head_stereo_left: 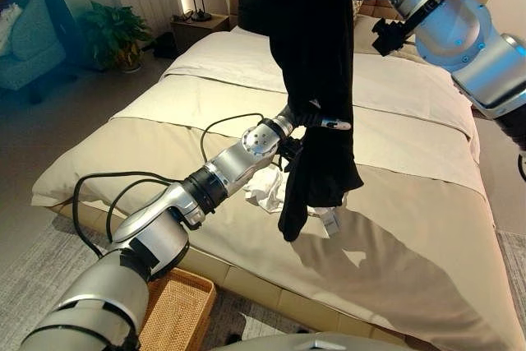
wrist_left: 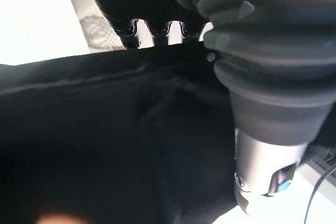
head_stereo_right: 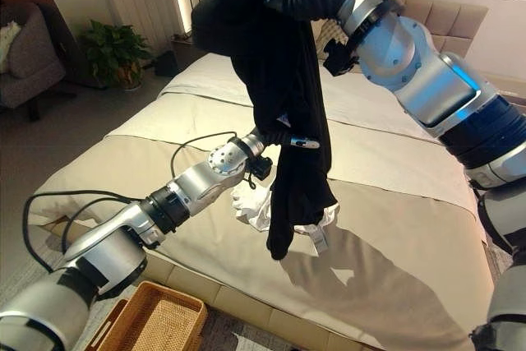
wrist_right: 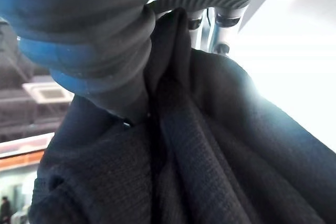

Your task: Pick up clothes into the bucket

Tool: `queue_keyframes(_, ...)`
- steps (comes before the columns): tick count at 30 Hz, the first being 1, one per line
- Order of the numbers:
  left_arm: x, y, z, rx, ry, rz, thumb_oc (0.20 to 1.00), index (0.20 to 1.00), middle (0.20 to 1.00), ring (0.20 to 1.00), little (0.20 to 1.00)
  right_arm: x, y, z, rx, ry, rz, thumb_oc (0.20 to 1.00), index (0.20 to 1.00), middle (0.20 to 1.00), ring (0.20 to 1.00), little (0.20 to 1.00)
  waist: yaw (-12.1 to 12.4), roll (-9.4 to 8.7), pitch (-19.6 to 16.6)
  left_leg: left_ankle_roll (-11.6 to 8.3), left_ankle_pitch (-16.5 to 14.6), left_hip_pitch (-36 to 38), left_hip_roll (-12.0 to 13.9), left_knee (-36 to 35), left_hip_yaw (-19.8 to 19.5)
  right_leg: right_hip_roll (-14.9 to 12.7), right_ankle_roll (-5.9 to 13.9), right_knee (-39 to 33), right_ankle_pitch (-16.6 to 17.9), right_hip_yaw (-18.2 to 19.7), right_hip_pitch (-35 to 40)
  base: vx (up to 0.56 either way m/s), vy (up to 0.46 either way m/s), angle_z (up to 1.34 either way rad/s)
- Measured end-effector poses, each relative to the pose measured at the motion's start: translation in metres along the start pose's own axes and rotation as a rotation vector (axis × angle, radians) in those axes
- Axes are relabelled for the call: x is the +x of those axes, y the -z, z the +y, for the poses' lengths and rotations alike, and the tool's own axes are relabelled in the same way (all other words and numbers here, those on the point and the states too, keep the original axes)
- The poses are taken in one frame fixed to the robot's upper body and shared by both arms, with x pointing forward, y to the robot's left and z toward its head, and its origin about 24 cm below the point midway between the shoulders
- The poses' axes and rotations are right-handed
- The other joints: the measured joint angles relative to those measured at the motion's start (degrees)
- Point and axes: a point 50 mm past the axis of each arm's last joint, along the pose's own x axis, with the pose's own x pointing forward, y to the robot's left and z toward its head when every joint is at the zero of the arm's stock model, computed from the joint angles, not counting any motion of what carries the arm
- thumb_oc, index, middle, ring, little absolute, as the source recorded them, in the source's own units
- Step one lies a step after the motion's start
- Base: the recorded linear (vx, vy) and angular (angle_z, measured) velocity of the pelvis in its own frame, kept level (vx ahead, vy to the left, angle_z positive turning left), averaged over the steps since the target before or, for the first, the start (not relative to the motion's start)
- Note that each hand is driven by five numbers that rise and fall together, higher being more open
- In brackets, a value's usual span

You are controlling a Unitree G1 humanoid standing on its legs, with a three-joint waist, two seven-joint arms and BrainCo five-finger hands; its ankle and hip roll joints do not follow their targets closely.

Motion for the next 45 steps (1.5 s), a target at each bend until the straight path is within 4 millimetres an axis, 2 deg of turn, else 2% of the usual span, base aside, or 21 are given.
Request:
queue_keyframes(7,-0.004,-0.007,-0.014,-0.062,0.103,-0.009,1.0,1.0,1.0,1.0,1.0,-0.001,0.0,0.007,0.055,-0.052,0.001,0.2,0.2,0.2,0.2,0.2,0.3,0.0,0.0,0.0,0.0,-0.1,-0.1,0.1,-0.7,-0.1,0.0,0.0,0.0,-0.6,0.2,-0.01,0.002,0.03)
queue_keyframes(8,-0.006,-0.01,-0.015,-0.053,0.13,-0.017,0.689,0.689,0.689,0.689,0.689,-0.001,0.0,0.006,0.055,-0.051,0.003,0.2,0.2,0.2,0.2,0.2,0.3,0.0,0.0,0.0,0.0,-0.2,-0.1,0.1,-0.7,-0.1,0.0,0.0,0.0,-0.6,0.2,0.0,0.0,0.0)
queue_keyframes(9,-0.007,-0.011,-0.015,-0.072,0.141,-0.019,0.432,0.432,0.432,0.432,0.432,-0.002,0.001,0.005,0.054,-0.05,0.006,0.2,0.2,0.2,0.2,0.2,0.3,0.0,0.0,0.0,0.0,-0.2,-0.1,0.1,-0.7,-0.1,0.0,0.0,0.0,-0.7,0.2,0.0,0.0,0.0)
queue_keyframes(10,-0.008,-0.012,-0.014,-0.074,0.143,-0.019,0.247,0.247,0.247,0.247,0.247,-0.002,0.001,0.005,0.054,-0.049,0.009,0.2,0.2,0.2,0.2,0.2,0.4,-0.01,0.0,0.0,0.0,-0.2,-0.1,0.1,-0.8,-0.1,0.0,0.0,0.0,-0.7,0.2,-0.01,0.004,0.04)
queue_keyframes(11,-0.009,-0.013,-0.015,-0.095,0.153,-0.019,0.2,0.2,0.2,0.2,0.2,-0.004,0.004,0.003,0.05,-0.046,0.024,0.2,0.2,0.2,0.2,0.2,0.5,-0.01,0.0,0.0,0.0,-0.2,-0.2,0.1,-0.9,-0.1,0.0,0.0,0.0,-0.9,0.2,0.0,0.008,0.06)
queue_keyframes(15,-0.011,-0.012,-0.012,-0.103,0.154,-0.014,0.2,0.2,0.2,0.2,0.2,-0.021,0.024,0.0,0.04,-0.028,0.106,0.2,0.2,0.2,0.2,0.2,1.4,-0.05,0.0,0.0,0.0,-0.3,-0.3,0.1,-1.3,-0.2,0.01,0.1,0.0,-1.2,0.3,0.0,0.008,0.05)
queue_keyframes(20,-0.019,-0.005,0.004,-0.075,0.1,0.01,0.2,0.2,0.2,0.2,0.2,-0.053,0.058,-0.002,0.086,0.065,0.25,0.2,0.2,0.2,0.2,0.2,1.7,-0.11,-0.1,0.01,0.0,-0.5,-0.5,0.2,-2.0,-0.5,0.07,0.1,-0.1,-1.7,0.4,0.0,0.004,0.05)
queue_keyframes(21,-0.019,-0.005,0.006,-0.065,0.094,0.011,0.2,0.2,0.2,0.2,0.2,-0.056,0.061,-0.002,0.087,0.069,0.262,0.238,0.238,0.238,0.238,0.238,1.7,-0.1,-0.1,0.01,0.0,-0.5,-0.5,0.3,-2.0,-0.5,0.08,0.1,-0.1,-1.7,0.4,0.0,0.0,0.0)
queue_keyframes(24,-0.025,-0.005,0.015,-0.05,0.069,0.014,0.2,0.2,0.2,0.2,0.2,-0.071,0.072,-0.005,0.114,0.134,0.311,1.0,1.0,1.0,1.0,1.0,1.7,-0.04,0.0,0.02,0.0,-0.5,-0.6,0.3,-2.0,-0.6,0.12,0.1,-0.1,-1.7,0.4,0.0,0.0,0.0)
queue_keyframes(31,-0.043,-0.008,0.058,0.014,-0.088,0.01,0.2,0.2,0.2,0.2,0.2,-0.106,0.099,-0.024,0.13,0.32,0.45,1.0,1.0,1.0,1.0,1.0,1.8,0.66,0.2,0.03,0.0,-0.4,-0.8,0.2,-1.9,-0.8,0.2,0.1,-0.2,-1.7,0.4,0.0,0.0,0.0)
queue_keyframes(37,-0.058,-0.016,0.089,0.15,-0.197,0.007,0.2,0.2,0.2,0.2,0.2,-0.14,0.117,-0.028,0.159,0.452,0.567,1.0,1.0,1.0,1.0,1.0,2.5,2.0,0.8,0.03,0.0,-0.2,-1.0,0.1,-2.0,-1.0,0.2,0.0,-0.2,-1.7,0.7,0.0,0.0,0.0)
queue_keyframes(40,-0.073,-0.025,0.115,0.273,-0.282,0.012,0.2,0.2,0.2,0.2,0.2,-0.172,0.132,-0.018,0.16,0.456,0.686,1.0,1.0,1.0,1.0,1.0,3.0,2.77,1.3,0.04,0.0,-0.2,-1.0,0.1,-2.0,-1.0,0.2,-0.3,-0.2,-1.7,0.8,0.0,0.0,0.0)
queue_keyframes(42,-0.078,-0.029,0.123,0.306,-0.31,0.011,0.2,0.2,0.2,0.2,0.2,-0.183,0.137,-0.011,0.163,0.443,0.734,1.0,1.0,1.0,1.0,1.0,3.2,3.05,1.4,0.03,0.0,-0.1,-1.0,0.0,-2.0,-1.0,0.2,-0.4,-0.2,-1.8,1.0,0.0,0.0,0.0)
queue_keyframes(43,-0.088,-0.034,0.135,0.35,-0.337,0.024,0.2,0.2,0.2,0.2,0.2,-0.198,0.142,-0.003,0.156,0.432,0.788,1.0,1.0,1.0,1.0,1.0,3.2,3.17,1.5,0.03,0.0,-0.1,-1.0,0.0,-2.0,-1.0,0.2,-0.5,-0.2,-1.8,1.0,0.0,0.0,0.0)
queue_keyframes(45,-0.103,-0.04,0.153,0.423,-0.383,0.058,0.2,0.2,0.2,0.2,0.2,-0.215,0.15,0.011,0.183,0.426,0.862,1.0,1.0,1.0,1.0,1.0,3.1,3.83,1.9,0.03,0.0,-0.1,-1.1,0.0,-2.0,-1.0,0.19,-0.6,-0.2,-1.8,1.1,0.0,0.0,0.0)
